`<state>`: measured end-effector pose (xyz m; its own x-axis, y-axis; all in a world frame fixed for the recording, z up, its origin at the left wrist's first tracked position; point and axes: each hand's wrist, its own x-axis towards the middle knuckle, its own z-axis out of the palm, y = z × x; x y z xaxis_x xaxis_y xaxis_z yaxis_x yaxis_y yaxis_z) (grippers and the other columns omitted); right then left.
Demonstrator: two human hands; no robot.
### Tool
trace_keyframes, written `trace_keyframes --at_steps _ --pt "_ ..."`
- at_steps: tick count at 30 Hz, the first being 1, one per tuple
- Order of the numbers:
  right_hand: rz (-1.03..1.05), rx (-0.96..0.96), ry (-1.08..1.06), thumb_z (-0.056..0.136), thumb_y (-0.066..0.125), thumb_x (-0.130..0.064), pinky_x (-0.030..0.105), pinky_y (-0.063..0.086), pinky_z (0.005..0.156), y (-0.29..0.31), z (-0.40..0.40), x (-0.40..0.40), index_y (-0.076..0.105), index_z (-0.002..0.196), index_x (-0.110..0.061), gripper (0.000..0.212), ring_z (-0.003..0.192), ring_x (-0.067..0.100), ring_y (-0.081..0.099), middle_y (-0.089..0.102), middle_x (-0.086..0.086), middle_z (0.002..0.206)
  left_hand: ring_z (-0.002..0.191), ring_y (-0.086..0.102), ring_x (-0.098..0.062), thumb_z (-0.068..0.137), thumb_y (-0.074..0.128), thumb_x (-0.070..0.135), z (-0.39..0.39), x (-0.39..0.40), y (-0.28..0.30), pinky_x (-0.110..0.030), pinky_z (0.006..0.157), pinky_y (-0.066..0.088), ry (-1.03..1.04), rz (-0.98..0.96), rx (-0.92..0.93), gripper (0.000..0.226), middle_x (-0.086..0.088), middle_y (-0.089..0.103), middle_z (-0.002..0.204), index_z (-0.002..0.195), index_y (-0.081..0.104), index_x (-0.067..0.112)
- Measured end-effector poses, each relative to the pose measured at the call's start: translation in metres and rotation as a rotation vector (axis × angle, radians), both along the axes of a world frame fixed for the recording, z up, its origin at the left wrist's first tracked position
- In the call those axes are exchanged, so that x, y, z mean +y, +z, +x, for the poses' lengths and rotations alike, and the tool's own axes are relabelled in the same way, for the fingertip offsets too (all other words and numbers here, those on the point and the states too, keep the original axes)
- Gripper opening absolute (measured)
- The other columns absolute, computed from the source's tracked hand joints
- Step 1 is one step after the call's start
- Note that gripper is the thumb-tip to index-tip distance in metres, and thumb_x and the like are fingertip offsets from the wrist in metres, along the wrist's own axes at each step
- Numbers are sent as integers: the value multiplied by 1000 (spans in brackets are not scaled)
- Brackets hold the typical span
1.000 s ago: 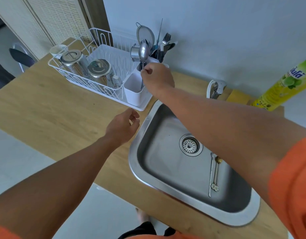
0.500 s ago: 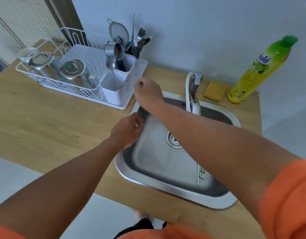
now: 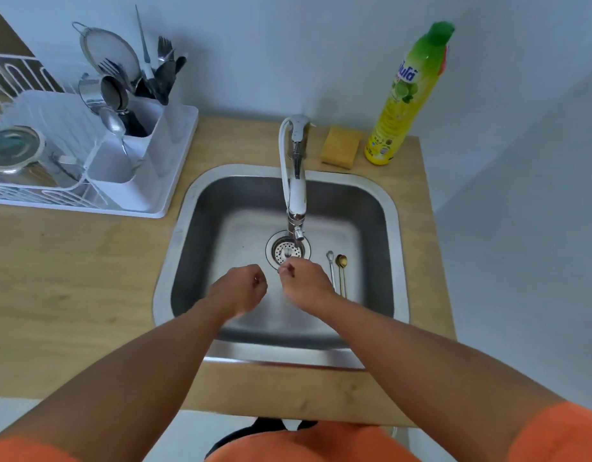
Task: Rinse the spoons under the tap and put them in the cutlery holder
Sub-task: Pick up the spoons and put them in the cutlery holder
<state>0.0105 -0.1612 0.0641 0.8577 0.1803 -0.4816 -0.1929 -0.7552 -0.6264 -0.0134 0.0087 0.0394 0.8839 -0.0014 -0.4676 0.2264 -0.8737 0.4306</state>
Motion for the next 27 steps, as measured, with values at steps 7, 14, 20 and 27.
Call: trace_keyframes --at_steps 7,14,20,27 --pt "-214 106 -155 100 47 -22 30 45 76 -20 6 -57 66 108 -12 23 95 30 62 69 11 115 96 64 -22 95 56 36 15 -58 -20 -39 85 57 -68 -31 71 9 3 70 105 93 63 31" --pt "-198 135 -357 97 52 -16 26 42 70 -24 13 -81 62 97 -9 12 97 31 66 70 15 113 98 66 -27 95 59 33 37 -116 -33 -42 86 57 -81 -103 52 12 -5 71 107 90 63 23" --pt "-175 185 -422 95 60 -17 26 42 66 -31 12 -94 71 107 -1 24 99 34 71 74 18 110 97 68 -32 94 58 39 55 -146 -40 -44 88 57 -11 -69 76 24 -9 73 102 91 68 18" --pt "-130 145 -494 98 60 -18 26 46 75 -38 17 -93 68 118 -6 24 110 33 69 71 15 121 88 69 -32 91 62 40 73 -158 -54 -36 71 49 75 -13 121 31 -11 72 96 95 70 11"
